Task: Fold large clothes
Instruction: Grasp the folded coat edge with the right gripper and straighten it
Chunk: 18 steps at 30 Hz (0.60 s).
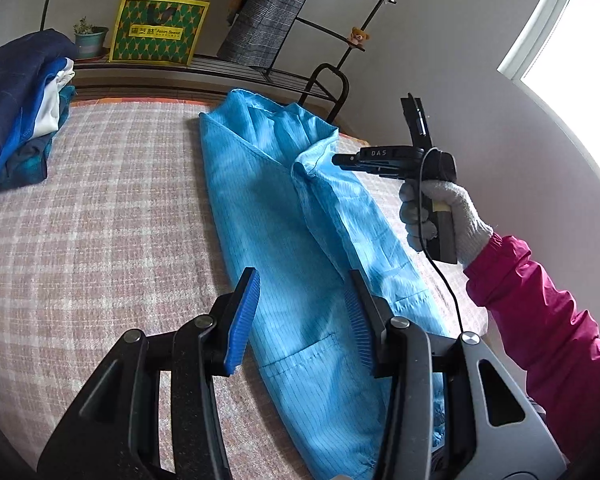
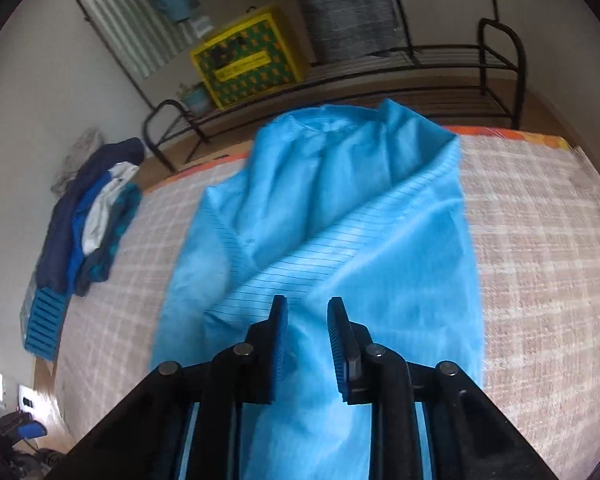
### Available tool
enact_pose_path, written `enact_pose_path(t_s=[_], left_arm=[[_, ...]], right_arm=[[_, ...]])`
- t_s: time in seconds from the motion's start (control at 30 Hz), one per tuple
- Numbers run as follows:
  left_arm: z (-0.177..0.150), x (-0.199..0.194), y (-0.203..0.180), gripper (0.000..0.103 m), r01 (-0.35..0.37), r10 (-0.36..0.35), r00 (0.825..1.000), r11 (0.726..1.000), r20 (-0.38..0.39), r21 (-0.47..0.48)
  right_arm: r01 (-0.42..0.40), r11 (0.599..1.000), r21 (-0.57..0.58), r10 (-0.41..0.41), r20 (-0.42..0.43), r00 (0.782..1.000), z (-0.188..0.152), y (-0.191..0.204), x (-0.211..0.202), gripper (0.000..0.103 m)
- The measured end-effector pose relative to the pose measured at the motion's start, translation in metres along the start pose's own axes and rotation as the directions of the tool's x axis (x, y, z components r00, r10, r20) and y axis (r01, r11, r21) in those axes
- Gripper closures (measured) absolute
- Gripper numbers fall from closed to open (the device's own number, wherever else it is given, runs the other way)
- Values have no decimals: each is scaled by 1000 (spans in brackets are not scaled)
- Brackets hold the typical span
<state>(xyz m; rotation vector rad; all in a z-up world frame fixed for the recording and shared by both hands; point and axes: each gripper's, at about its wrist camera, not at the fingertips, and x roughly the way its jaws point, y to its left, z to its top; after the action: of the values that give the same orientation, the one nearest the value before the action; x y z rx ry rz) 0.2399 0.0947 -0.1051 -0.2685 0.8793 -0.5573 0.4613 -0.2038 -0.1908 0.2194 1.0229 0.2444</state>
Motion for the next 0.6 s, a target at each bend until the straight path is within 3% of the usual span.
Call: enact_pose_path(t_s=[0.07,0.17,0.33,0.43,0.53,0.6], left_arm=[[-1,-1,-3,59,1,-1,1000,1000,2,9],[-1,-1,-5,59,-3,3,1000,1000,1,12],[-3,2,-3,59,-20,20,1000,1000,-12,-2],[-6,-1,-5,59,-31,31,999,999,-10,6],[-15,-2,-4,59,-27,27,999,1000,-23,1],[-23,-2,-4,59,-27,27,999,1000,-33,-5]], right_arm=[[36,999,37,-35,-33,999,-5,-8,14,86],[-1,999,43,3,-57,998,-15,1,34,86],[39,998,-47,-42,-79,996,-22,31,54,86],[-30,999,16,31,-55,998,-21,24,29,85],[-81,996,29,81,9,997,-29,19,-16,75],[-94,995,25,93,50,994,-40,17,-52,74]])
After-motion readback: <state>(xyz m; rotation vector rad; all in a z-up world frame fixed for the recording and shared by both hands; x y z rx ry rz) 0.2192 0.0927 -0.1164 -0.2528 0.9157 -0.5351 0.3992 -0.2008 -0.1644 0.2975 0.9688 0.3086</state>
